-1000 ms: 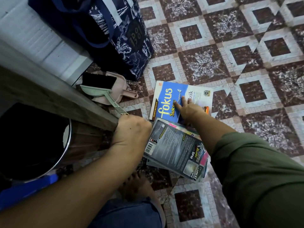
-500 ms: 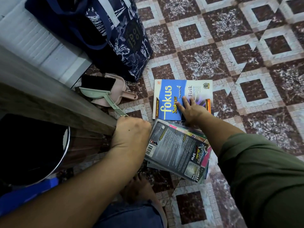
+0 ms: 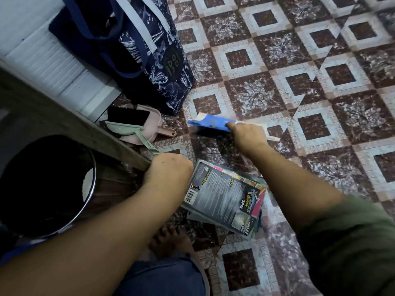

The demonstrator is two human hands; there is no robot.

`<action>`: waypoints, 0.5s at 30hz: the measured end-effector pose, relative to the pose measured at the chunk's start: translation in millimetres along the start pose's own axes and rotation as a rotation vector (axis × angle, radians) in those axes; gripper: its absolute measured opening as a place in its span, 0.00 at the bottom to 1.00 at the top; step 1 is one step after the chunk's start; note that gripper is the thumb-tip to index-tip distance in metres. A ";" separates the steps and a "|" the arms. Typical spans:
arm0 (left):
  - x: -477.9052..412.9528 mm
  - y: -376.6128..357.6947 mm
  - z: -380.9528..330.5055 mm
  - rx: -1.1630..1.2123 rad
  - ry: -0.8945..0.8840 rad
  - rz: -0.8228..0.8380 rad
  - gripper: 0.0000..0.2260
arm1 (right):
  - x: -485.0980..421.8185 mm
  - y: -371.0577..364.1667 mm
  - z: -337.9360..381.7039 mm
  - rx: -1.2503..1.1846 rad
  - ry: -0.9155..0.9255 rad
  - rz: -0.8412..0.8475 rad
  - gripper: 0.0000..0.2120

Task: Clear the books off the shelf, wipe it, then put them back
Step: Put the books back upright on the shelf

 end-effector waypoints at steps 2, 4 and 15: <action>8.3 17.7 -2.6 0.111 -0.024 -0.128 0.13 | 24.9 35.0 -5.2 -0.029 -0.062 -0.111 0.15; 17.2 31.1 3.8 0.317 -0.017 -0.301 0.18 | 60.3 64.8 -8.1 -0.032 -0.093 -0.164 0.13; 106.7 69.8 4.5 0.297 -0.064 -0.305 0.13 | 232.5 201.8 15.2 -0.036 0.153 -0.316 0.11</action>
Point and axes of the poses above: each hand's wrist, its own x-axis away from the middle knuckle, its own y-axis out of the back of the hand, z = x × y, the point moved 6 cm from there along -x, towards the middle knuckle, and after that the axes turned 14 degrees about x, right-handed, at the moved point
